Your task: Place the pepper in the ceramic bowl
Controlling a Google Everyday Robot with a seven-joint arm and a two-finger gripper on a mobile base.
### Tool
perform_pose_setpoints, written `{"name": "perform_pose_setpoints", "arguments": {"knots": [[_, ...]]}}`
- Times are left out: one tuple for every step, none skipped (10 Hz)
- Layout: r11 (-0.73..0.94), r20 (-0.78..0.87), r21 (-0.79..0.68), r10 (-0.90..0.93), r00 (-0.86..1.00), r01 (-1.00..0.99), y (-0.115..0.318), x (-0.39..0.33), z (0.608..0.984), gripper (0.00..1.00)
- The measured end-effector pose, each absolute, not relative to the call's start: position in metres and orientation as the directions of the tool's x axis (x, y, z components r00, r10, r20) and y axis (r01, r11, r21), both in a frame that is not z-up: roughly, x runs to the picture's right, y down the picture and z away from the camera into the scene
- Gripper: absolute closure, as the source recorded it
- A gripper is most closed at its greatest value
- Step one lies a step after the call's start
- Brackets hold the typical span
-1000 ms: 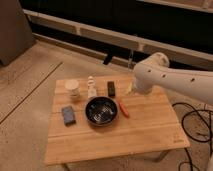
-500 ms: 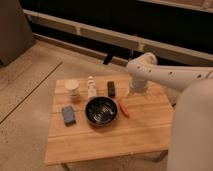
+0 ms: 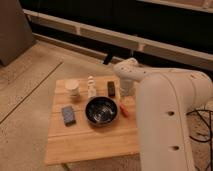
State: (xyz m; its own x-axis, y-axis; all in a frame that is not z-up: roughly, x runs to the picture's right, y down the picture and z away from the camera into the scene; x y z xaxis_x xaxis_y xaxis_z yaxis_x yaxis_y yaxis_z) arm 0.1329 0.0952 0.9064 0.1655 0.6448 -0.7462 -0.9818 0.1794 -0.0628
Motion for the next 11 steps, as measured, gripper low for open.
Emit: {"name": "perform_pose_setpoints", "arguments": {"knots": [[0.176,-0.758,-0.073,0.63,0.17,-0.982,0.099,0.132,0.914,0.36],[0.178,-0.765,-0.08,0.62,0.175,-0.981,0.1,0.132,0.919,0.41],[0.182,-0.775,-0.092,0.603,0.186,-0.979,0.102,0.134,0.926,0.55],[0.186,-0.78,-0.098,0.595,0.192,-0.978,0.103,0.136,0.929,0.65],[0.195,-0.784,-0.104,0.587,0.201,-0.975,0.104,0.137,0.933,0.75],[0.21,-0.783,-0.112,0.584,0.216,-0.971,0.102,0.137,0.936,0.89],[0.218,-0.778,-0.116,0.586,0.225,-0.969,0.099,0.137,0.938,0.97],[0.22,-0.771,-0.117,0.594,0.229,-0.968,0.096,0.136,0.94,1.0],[0.223,-0.751,-0.115,0.619,0.231,-0.968,0.084,0.136,0.938,1.0],[0.227,-0.712,-0.101,0.663,0.23,-0.969,0.062,0.136,0.931,1.0],[0.234,-0.674,-0.086,0.702,0.229,-0.969,0.04,0.136,0.921,1.0]]}}
